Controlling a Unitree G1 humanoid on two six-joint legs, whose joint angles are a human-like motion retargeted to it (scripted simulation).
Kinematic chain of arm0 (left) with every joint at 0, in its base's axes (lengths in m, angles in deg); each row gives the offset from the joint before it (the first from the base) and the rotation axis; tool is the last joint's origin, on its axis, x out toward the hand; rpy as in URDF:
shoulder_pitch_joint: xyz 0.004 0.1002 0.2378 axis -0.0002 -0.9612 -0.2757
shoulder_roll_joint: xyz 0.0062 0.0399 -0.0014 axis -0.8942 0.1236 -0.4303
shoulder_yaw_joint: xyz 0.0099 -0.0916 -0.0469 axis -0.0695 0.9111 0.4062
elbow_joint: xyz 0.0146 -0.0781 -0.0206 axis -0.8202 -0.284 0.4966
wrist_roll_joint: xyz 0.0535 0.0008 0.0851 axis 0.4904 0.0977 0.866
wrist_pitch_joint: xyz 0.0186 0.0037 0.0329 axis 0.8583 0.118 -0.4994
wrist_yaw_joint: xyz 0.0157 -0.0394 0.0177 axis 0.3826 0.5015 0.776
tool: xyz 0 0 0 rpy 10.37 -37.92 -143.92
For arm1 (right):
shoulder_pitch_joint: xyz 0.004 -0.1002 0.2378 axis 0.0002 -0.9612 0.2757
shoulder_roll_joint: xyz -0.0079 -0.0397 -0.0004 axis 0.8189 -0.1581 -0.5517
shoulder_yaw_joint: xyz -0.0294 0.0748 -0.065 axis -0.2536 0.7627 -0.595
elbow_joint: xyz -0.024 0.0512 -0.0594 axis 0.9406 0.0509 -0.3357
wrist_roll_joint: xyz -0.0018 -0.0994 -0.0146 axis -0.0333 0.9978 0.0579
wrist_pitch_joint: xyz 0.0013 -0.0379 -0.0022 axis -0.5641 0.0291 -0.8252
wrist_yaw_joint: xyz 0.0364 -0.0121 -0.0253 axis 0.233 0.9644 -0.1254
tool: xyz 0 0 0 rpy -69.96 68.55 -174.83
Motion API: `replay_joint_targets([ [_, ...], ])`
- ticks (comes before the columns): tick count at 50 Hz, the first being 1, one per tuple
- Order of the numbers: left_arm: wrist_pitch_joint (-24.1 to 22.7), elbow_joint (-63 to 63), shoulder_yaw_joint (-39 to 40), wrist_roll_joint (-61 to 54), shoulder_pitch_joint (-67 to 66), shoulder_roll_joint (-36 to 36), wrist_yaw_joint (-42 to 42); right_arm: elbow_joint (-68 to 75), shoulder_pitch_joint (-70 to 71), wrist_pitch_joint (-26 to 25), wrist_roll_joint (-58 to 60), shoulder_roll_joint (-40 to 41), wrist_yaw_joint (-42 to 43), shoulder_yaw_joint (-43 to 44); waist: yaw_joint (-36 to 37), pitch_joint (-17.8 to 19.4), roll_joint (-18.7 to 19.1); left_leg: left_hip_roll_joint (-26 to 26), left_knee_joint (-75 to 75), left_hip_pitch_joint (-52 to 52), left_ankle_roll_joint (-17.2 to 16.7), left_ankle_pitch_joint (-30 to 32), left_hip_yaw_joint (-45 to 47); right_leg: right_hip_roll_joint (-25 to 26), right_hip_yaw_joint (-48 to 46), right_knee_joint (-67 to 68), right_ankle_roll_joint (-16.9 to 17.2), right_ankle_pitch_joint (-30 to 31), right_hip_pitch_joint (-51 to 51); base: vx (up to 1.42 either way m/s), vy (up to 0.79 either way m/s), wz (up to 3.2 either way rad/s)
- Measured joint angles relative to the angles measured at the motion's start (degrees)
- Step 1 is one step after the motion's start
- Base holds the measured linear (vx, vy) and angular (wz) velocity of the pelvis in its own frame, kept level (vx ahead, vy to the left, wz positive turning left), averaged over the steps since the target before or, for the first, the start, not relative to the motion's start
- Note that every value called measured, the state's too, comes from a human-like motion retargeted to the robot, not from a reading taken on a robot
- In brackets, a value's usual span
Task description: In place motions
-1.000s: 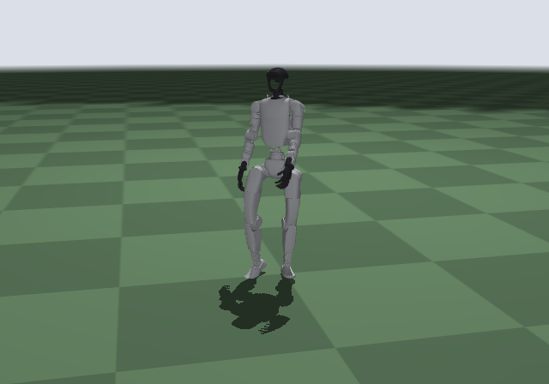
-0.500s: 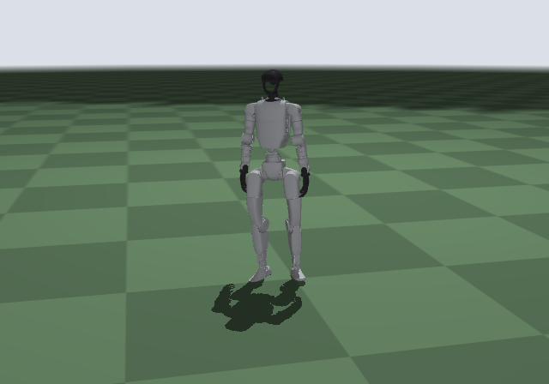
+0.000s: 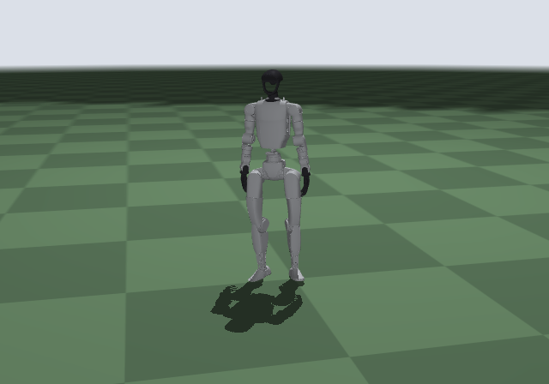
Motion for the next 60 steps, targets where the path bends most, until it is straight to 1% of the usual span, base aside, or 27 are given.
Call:
replay_joint_targets([
  [13,-0.59,1.54,-2.44,0.12,1.01,1.07,-0.39,0.25,0.7,-0.06,0.19,0.01,0.13,-0.65,0.64,-0.53,0.66,-0.95,0.39,-1.07,0.89,-0.31,0.02,-1.0,0.25,0.21,0.59,0.32,-0.96,0.0,0.04,0.01],
  [27,-0.1,0.1,-3.68,0.21,1.25,0.04,-0.58,0.41,-0.03,0.45,1.16,-0.67,1.17,-0.63,0.87,0.91,0.07,-0.84,1.23,-0.18,1.09,-1.15,1.08,-1.17,1.42,0.33,0.81,0.69,-0.59,0.0,0.0,0.0],
  [32,0.67,-0.56,-5.31,-0.09,2.91,-0.01,-0.97,0.97,-0.95,0.64,2.04,-0.92,2.21,0.28,0.61,1.59,-0.43,-1.02,1.63,0.11,1.22,-1.6,1.12,-1.45,1.54,0.4,1.05,0.6,-0.16,0.0,0.0,0.0],
  [38,-0.29,-0.24,-6.84,-1.0,5.86,1.26,0.05,3.07,-2.54,1.12,3.44,-1.78,4.89,1.99,1.15,2.3,-1.19,-1.98,1.42,0.98,1.9,-2.25,2.33,-2.36,2.92,2.04,1.26,0.2,-0.87,0.03,0.03,-0.15],
  [41,-0.55,-0.35,-7.65,-2.14,7.87,1.94,-0.25,6.64,-1.87,1.32,3.08,-3.15,7.36,1.84,1.0,2.88,-0.8,-2.28,0.77,1.27,2.16,-2.47,2.68,-2.75,4.06,4.8,0.88,0.62,-2.67,-0.01,0.1,-0.37],
  [42,-0.46,-0.24,-7.8,-2.29,8.47,2.15,-0.45,7.91,-1.58,1.11,2.68,-3.68,8.21,1.6,1.13,3.02,-0.33,-2.1,0.41,1.35,2.19,-2.5,3.0,-2.59,4.9,6.27,0.53,0.53,-3.67,-0.07,0.12,-0.69],
  [45,-0.14,1.77,-7.97,-1.95,9.09,2.74,-0.77,11.22,-0.73,0.74,0.56,-5.36,10.41,0.48,1.67,3.78,1.64,-0.83,-0.77,2.1,2.16,-2.44,4.79,-0.6,8.84,12.66,-0.4,-3.46,-6.88,-0.02,0.06,-0.65],
  [46,-0.02,2.63,-8.07,-1.96,8.76,2.79,-0.56,11.81,-0.49,0.9,-0.11,-5.67,10.73,-0.15,0.82,4.16,1.85,-0.65,-0.74,2.35,2.19,-2.41,4.49,0.13,8.35,13.75,-0.3,-4.25,-6.74,0.0,0.0,0.0],
  [47,0.0,3.55,-8.09,-2.01,8.31,2.83,-0.14,12.2,-0.18,1.0,-0.94,-5.91,11.07,-1.0,-0.29,4.67,1.99,-0.43,-0.52,2.62,2.19,-2.44,4.05,1.07,7.93,14.63,0.22,-4.73,-6.31,0.03,-0.08,0.55],
  [48,-0.2,4.6,-7.95,-2.17,7.61,2.88,0.68,12.22,0.27,0.99,-2.09,-5.99,11.44,-2.3,-1.91,5.46,2.01,-0.1,0.09,2.93,2.14,-2.6,3.32,2.41,7.66,15.06,1.57,-4.62,-5.28,-0.01,-0.1,0.74],
  [50,-1.06,5.51,-7.19,-2.68,6.2,2.95,2.4,12.23,1.68,1.32,-3.73,-5.66,12.55,-5.0,-3.98,6.5,1.9,0.74,2.09,2.9,1.79,-3.19,2.56,3.83,6.9,14.6,2.23,-3.56,-3.57,-0.08,-0.09,0.68],
  [52,-1.56,5.3,-5.79,-5.64,3.44,2.9,5.15,12.23,5.7,1.33,-4.2,-3.51,15.68,-9.57,-3.53,6.86,0.63,2.52,11.14,-0.86,0.48,-3.42,1.09,2.56,2.82,9.9,-2.4,-3.72,-1.05,-0.12,-0.08,0.12],
  [53,-1.65,4.87,-4.3,-6.65,2.0,3.03,6.14,12.23,7.87,1.16,-4.32,-1.89,16.89,-11.34,-2.59,6.71,-0.45,3.13,17.63,-3.57,0.06,-1.4,0.96,1.76,1.47,7.08,-3.38,-3.5,0.09,-0.14,-0.09,-0.16],
  [55,-1.37,3.2,-0.43,-8.77,-0.25,3.19,7.38,12.23,13.6,2.43,-3.6,1.48,15.72,-13.47,0.81,7.75,-2.45,6.88,35.4,-10.76,0.51,7.05,0.96,0.15,2.1,4.57,-3.93,-2.77,1.4,-0.16,-0.12,-0.11],
  [56,-1.43,1.72,1.56,-10.16,-0.91,2.67,6.68,9.29,16.29,2.82,-2.37,2.82,11.56,-13.58,1.25,9.21,-1.62,9.55,44.82,-17.58,2.35,11.1,-3.37,0.02,1.12,4.28,-3.41,-2.02,1.35,-0.23,-0.23,0.31],
  [57,-1.33,0.48,3.03,-11.65,-1.84,2.12,5.67,5.93,18.78,3.34,-1.08,3.99,7.05,-13.5,2.32,10.53,-1.11,11.14,52.94,-23.52,3.84,13.53,-6.96,-0.03,0.72,3.89,-3.22,-1.27,1.27,-0.28,-0.25,0.19],
  [58,-0.94,-0.3,3.48,-13.36,-3.32,1.48,4.05,1.72,20.9,4.12,0.36,4.8,1.81,-13.03,4.66,11.57,-1.24,10.58,58.45,-27.73,4.63,12.72,-9.04,0.06,1.44,3.29,-3.67,-0.55,1.12,-0.3,-0.15,-0.25],
  [59,0.24,-0.56,3.81,-14.0,-4.81,0.73,2.1,-2.04,23.38,5.05,1.83,5.66,-2.57,-11.86,6.31,12.81,-1.25,12.39,63.08,-30.5,5.63,11.34,-8.72,0.7,1.62,2.58,-4.54,-0.1,1.34,-0.33,-0.06,-0.43],
  [60,1.81,-0.56,4.1,-14.1,-6.3,-0.09,-0.02,-5.57,26.05,6.04,3.31,6.54,-6.51,-10.34,7.63,14.16,-1.2,15.4,67.28,-32.55,6.72,9.68,-7.18,1.61,1.52,1.8,-5.62,0.22,1.74,-0.32,-0.03,-0.37],
])
